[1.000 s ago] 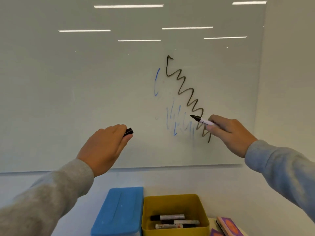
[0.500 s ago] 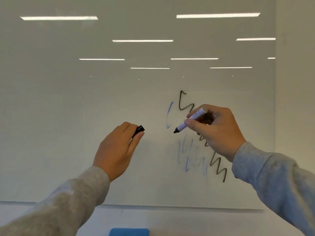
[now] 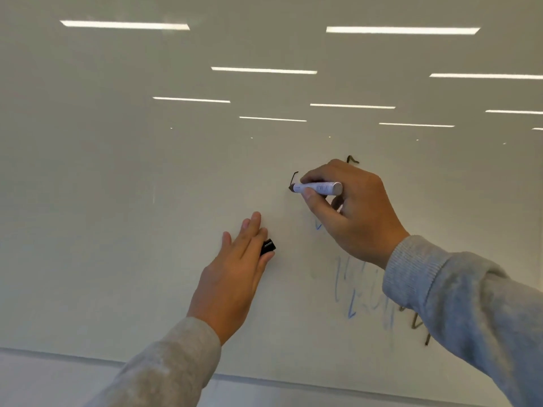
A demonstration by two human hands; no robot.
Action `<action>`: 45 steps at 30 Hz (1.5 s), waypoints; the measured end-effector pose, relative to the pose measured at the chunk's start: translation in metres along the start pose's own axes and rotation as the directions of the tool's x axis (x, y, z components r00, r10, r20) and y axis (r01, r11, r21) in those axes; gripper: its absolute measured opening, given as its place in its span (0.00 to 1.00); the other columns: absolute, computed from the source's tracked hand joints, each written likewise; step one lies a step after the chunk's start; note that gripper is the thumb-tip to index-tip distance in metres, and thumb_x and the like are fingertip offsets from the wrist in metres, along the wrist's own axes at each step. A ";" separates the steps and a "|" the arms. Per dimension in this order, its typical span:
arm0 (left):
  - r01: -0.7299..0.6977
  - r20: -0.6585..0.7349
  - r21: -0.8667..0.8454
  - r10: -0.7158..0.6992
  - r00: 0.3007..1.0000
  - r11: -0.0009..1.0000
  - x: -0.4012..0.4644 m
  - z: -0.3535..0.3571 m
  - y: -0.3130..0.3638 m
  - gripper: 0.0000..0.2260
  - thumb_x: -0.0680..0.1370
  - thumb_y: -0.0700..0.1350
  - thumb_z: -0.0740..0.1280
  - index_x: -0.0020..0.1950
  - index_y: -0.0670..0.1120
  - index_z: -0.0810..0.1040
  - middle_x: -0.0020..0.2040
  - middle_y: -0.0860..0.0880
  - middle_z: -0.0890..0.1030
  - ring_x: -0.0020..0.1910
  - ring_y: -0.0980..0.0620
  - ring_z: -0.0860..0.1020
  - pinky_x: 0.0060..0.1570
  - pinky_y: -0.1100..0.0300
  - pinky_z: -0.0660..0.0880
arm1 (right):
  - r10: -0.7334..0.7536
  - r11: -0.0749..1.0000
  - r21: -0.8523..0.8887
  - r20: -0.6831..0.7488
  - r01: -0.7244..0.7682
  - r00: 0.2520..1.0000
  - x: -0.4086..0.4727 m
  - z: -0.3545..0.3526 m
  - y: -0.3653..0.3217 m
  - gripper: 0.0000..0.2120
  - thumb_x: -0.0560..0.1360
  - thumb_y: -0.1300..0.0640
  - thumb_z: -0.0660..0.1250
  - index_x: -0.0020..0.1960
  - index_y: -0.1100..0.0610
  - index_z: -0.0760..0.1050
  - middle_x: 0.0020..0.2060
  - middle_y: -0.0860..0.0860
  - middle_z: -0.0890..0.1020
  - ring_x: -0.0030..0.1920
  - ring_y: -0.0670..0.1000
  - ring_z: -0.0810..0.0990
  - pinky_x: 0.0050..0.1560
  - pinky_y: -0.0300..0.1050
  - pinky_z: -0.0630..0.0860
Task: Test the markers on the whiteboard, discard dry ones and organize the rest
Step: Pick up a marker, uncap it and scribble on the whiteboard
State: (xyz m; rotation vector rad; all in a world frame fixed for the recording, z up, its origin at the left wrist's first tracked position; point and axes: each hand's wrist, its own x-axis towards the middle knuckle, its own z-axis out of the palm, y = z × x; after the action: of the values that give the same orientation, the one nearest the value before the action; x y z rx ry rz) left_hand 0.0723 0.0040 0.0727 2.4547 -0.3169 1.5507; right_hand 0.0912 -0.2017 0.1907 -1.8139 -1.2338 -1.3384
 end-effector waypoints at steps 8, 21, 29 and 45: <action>-0.130 -0.075 0.092 0.137 0.988 0.987 -0.005 0.010 -0.013 0.24 0.86 0.52 0.50 0.76 0.40 0.67 0.80 0.45 0.61 0.77 0.48 0.63 0.70 0.44 0.70 | -0.075 0.996 -0.050 -0.054 0.072 0.996 -0.028 -0.003 0.007 0.07 0.80 0.57 0.67 0.53 0.55 0.84 0.44 0.46 0.81 0.42 0.41 0.77 0.40 0.33 0.73; -0.177 -0.055 0.110 0.184 0.981 0.978 -0.008 0.013 -0.018 0.23 0.85 0.48 0.55 0.77 0.39 0.64 0.80 0.44 0.60 0.78 0.48 0.61 0.72 0.43 0.68 | -0.139 0.973 -0.152 0.226 0.176 0.964 -0.064 0.000 0.006 0.13 0.82 0.50 0.61 0.60 0.52 0.81 0.50 0.44 0.80 0.47 0.45 0.79 0.43 0.46 0.78; -0.175 -0.056 0.085 0.180 0.982 0.981 -0.010 0.016 -0.021 0.23 0.86 0.47 0.56 0.79 0.40 0.61 0.81 0.45 0.58 0.79 0.49 0.58 0.74 0.45 0.65 | -0.134 0.963 -0.193 0.272 0.190 0.953 -0.081 -0.002 0.005 0.13 0.82 0.50 0.62 0.60 0.52 0.80 0.49 0.44 0.79 0.46 0.46 0.79 0.42 0.44 0.78; -0.149 0.040 0.062 0.147 0.988 0.987 -0.016 0.005 -0.014 0.24 0.84 0.45 0.57 0.79 0.40 0.59 0.81 0.47 0.55 0.80 0.51 0.56 0.74 0.46 0.64 | -0.050 0.970 -0.179 0.507 0.162 0.860 -0.128 -0.012 0.007 0.13 0.83 0.46 0.59 0.62 0.47 0.77 0.51 0.42 0.78 0.46 0.44 0.78 0.41 0.44 0.80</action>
State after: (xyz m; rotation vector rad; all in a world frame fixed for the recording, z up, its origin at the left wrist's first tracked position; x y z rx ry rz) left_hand 0.0737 0.0174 0.0550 2.5633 -0.4721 1.6004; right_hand 0.0830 -0.2589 0.0751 -2.3848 -1.5153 -1.1249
